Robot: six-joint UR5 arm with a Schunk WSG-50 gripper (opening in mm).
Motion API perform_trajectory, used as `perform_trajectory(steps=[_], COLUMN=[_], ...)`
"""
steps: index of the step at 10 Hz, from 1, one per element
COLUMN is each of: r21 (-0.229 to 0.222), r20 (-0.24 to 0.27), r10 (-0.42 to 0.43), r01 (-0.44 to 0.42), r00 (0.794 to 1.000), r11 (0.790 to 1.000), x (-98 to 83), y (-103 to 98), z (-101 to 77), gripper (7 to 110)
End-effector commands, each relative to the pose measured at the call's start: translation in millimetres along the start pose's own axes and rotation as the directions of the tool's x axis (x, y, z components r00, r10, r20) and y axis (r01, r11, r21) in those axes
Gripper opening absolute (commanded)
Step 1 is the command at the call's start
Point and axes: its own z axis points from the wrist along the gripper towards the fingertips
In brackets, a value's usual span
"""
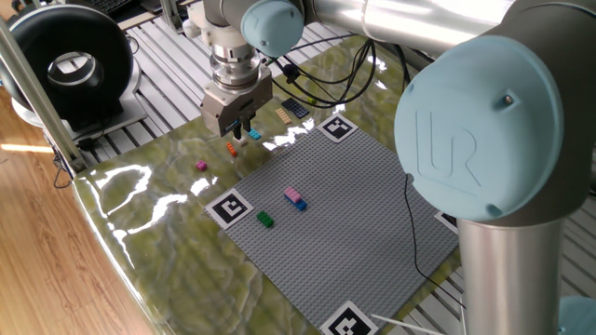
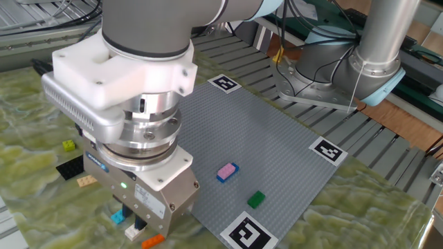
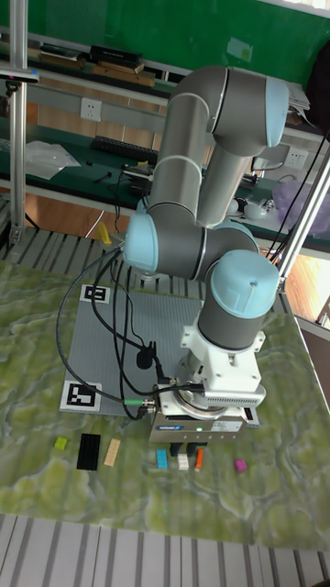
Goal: Stack small Lego blocks randomly, one at a time
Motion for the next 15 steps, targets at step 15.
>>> perform_trajectory(steps=[15], r21=[-0.042], r20=[0.088], r10=[0.034], r01=[-0.03], r00=[0.996], r11=[0.999], x=[-11.1], y=[9], z=[11.8], gripper=[22])
